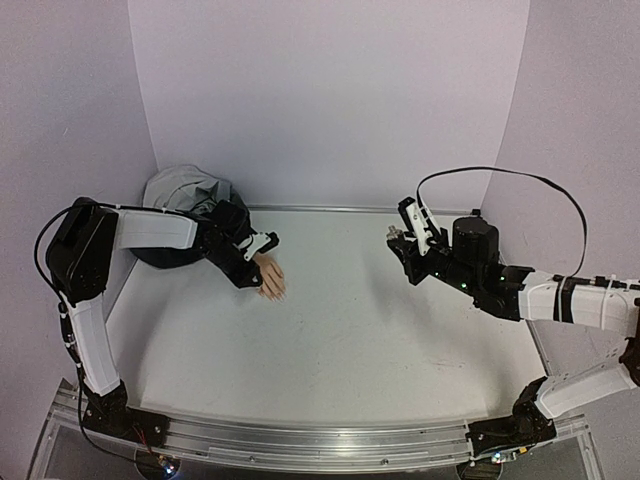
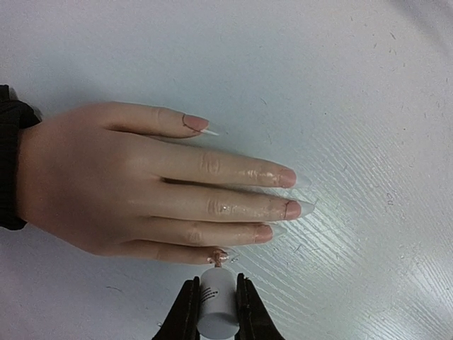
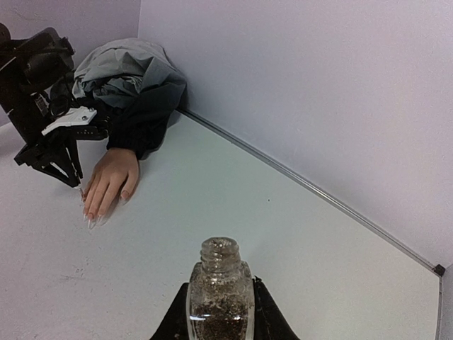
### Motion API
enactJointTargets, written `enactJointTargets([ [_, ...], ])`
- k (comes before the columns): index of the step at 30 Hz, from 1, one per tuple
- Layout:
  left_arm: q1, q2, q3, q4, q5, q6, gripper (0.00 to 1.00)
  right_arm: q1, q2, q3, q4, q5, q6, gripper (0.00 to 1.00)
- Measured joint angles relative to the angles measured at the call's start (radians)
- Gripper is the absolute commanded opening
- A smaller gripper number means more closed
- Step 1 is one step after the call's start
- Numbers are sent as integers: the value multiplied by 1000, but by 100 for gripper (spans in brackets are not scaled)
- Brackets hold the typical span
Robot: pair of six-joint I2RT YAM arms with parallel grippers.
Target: Paint the nails
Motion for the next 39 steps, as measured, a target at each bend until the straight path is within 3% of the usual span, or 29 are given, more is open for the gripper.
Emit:
enactJointTargets([
  [39, 0, 14, 15, -26, -26, 0, 0, 0, 0, 0, 0, 0, 0, 0],
])
